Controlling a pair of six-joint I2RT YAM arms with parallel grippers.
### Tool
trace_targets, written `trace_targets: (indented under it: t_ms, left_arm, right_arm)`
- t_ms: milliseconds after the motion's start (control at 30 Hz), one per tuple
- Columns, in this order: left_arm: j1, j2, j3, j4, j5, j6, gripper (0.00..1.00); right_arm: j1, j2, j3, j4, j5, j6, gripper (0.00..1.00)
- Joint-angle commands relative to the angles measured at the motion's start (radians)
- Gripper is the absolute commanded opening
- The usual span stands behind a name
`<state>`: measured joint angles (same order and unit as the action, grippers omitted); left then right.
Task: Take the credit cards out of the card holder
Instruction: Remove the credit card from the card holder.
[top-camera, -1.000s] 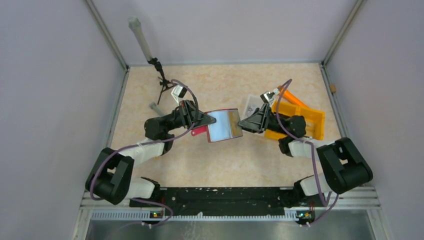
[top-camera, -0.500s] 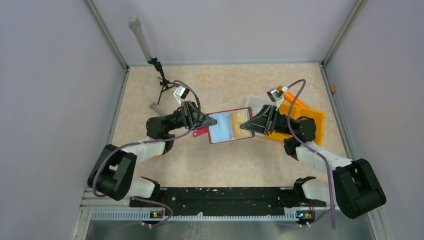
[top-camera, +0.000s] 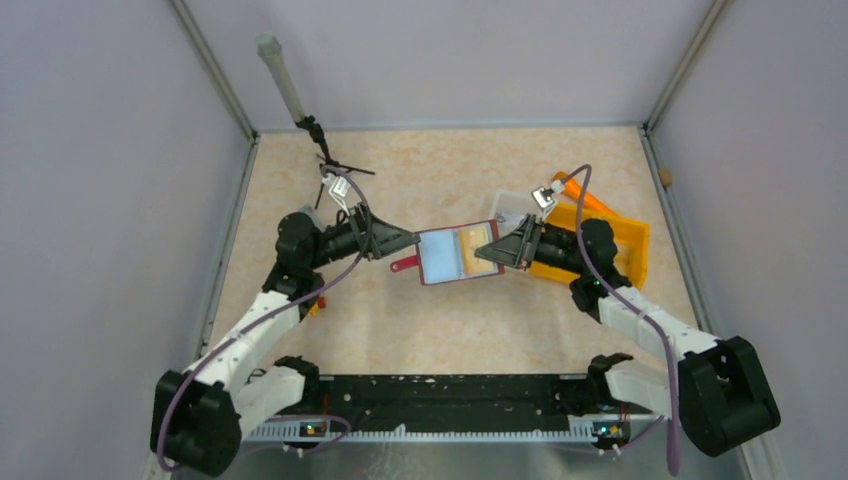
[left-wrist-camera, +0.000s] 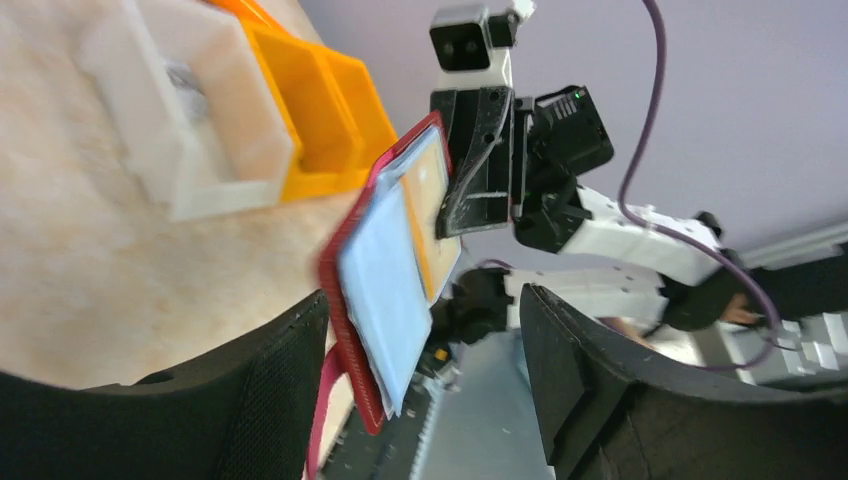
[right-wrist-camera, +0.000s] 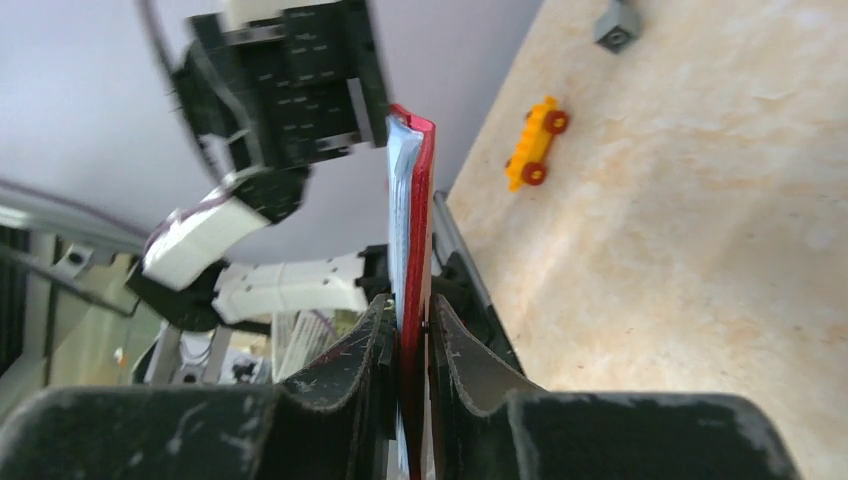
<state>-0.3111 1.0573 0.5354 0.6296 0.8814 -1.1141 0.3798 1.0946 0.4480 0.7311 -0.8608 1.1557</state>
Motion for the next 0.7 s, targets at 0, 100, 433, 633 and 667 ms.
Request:
trace_targets:
  t_ms: [0, 100, 433, 633, 667]
  left_arm:
    - [-0.017, -0.155, 0.138, -0.568, -0.211, 0.372, 0.73]
    - [-0.037, -0.176, 0.138, -0.569, -0.229, 0.342, 0.68]
    - [-0.165, -0.161, 0.111, -0.466, -0.291, 0.239, 0.58]
    - [-0.339, -0.041, 0.137, -0.320, -0.397, 0.188, 0.33]
    - [-0.340, -0.021, 0.144, -0.315, -0.394, 0.186, 0.29]
  right_arm:
    - [0.015, -0.052, 0.081, -0.242, 0.130, -0.180, 0.06]
    - [0.019, -0.048, 0.080, -0.237, 0.159, -0.176, 0.06]
    - [0.032, -0.061, 0.092, -0.241, 0.194, -0.170, 0.05]
    - [0.047, -0.069, 0.089, -0.219, 0.200, -0.146, 0.06]
    - [0.048, -0.072, 0.088, -0.215, 0.199, -0.140, 0.06]
